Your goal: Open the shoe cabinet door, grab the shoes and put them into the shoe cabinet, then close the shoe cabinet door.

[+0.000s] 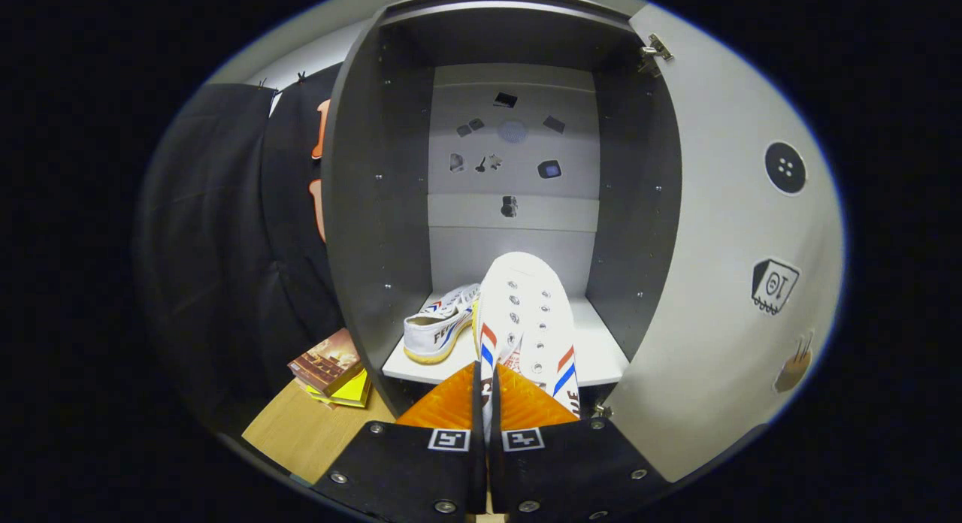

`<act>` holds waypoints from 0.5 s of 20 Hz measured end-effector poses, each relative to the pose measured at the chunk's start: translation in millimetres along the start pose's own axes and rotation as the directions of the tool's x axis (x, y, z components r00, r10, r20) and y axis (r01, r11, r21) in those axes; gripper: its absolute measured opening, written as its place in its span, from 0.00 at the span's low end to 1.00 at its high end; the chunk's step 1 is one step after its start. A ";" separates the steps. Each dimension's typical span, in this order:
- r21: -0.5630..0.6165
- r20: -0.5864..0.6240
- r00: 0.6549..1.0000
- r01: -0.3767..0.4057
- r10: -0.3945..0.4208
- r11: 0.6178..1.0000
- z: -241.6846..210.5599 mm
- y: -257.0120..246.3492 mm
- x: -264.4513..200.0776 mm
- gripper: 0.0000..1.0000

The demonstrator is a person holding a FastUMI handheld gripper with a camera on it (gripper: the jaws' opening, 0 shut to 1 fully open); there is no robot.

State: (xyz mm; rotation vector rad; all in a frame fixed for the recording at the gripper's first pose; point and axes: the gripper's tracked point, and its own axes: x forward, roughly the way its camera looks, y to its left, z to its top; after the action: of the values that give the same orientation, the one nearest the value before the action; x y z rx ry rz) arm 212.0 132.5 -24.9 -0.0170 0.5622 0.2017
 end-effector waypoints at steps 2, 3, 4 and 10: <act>-0.012 -0.013 1.000 0.022 -0.023 1.000 3.9 -6.7 23.3 0.01; -0.023 -0.020 0.999 0.036 -0.036 0.999 5.3 -12.4 36.3 0.01; -0.031 -0.030 0.998 0.054 -0.055 0.998 4.3 -17.4 49.1 0.01; -0.054 -0.133 0.987 0.088 -0.095 0.995 -16.9 -34.1 129.1 0.01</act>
State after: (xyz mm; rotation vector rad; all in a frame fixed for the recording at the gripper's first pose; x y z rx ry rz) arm 316.5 121.8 -109.1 -0.1040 0.6906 0.1249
